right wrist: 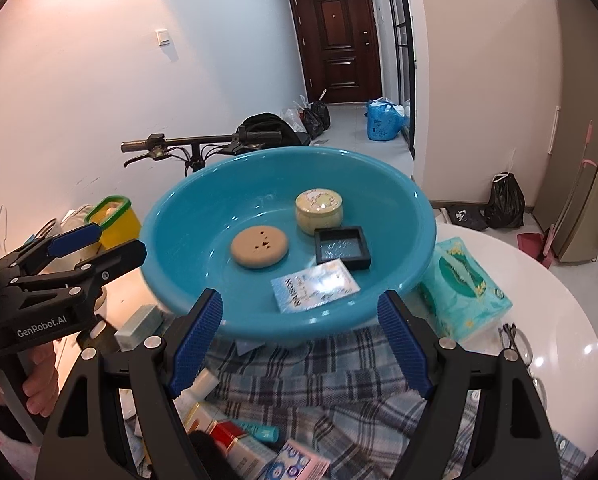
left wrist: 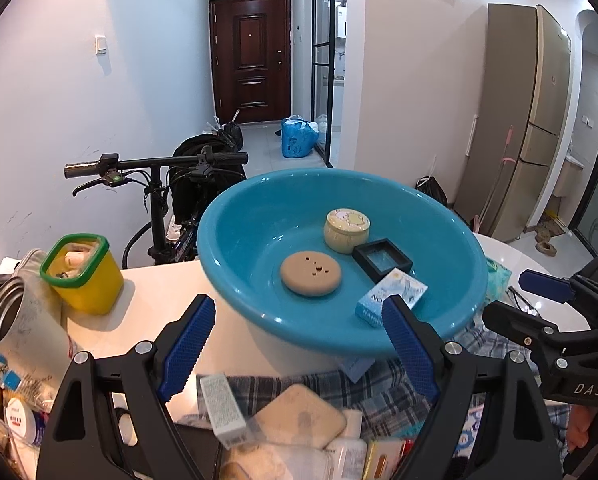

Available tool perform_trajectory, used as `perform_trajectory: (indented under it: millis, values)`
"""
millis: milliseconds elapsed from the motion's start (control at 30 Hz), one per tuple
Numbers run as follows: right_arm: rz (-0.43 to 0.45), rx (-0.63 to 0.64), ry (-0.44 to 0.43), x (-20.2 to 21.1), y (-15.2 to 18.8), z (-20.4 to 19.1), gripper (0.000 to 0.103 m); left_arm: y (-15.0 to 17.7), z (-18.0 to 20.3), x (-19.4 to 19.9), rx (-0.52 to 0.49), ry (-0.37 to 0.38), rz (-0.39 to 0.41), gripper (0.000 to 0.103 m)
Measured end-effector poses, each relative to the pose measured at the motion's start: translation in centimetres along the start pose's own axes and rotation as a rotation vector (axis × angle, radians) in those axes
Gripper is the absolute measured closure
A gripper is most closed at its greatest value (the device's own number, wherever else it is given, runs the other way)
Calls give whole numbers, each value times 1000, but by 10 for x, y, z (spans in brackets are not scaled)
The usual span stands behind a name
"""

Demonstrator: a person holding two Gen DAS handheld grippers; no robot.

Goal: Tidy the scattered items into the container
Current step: 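Withdraw both tools from the basin toward the cluttered pile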

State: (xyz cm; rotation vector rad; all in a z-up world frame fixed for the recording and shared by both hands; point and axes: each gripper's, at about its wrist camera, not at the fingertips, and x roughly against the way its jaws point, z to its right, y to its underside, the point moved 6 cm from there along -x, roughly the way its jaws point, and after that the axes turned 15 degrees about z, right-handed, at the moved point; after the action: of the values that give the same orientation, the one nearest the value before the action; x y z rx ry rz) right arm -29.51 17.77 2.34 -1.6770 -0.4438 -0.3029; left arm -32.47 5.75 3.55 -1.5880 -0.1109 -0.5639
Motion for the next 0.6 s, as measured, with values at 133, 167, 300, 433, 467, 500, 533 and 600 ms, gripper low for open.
perform_trajectory:
  millis: [133, 167, 300, 433, 467, 500, 533, 600]
  values:
    - [0, -2, -6, 12, 6, -4, 24, 4, 1, 12, 10, 2, 2, 16]
    - [1, -1, -7, 15, 7, -5, 24, 5, 1, 16, 11, 2, 4, 16]
    - [4, 6, -15, 24, 11, -11, 24, 12, 2, 26, 6, -3, 1, 16]
    - [1, 5, -23, 30, 17, -14, 24, 18, 3, 32, -6, -10, -11, 16]
    - [0, 5, -24, 31, 18, -15, 24, 19, 3, 33, -6, -11, -12, 16]
    - [-2, 5, -25, 32, 19, -15, 24, 20, 2, 34, -3, -11, -13, 16]
    - [-3, 5, -27, 33, 21, -16, 24, 21, 2, 35, 1, -11, -16, 16]
    - [-7, 5, -29, 35, 23, -18, 24, 23, 2, 37, 6, -8, -22, 16]
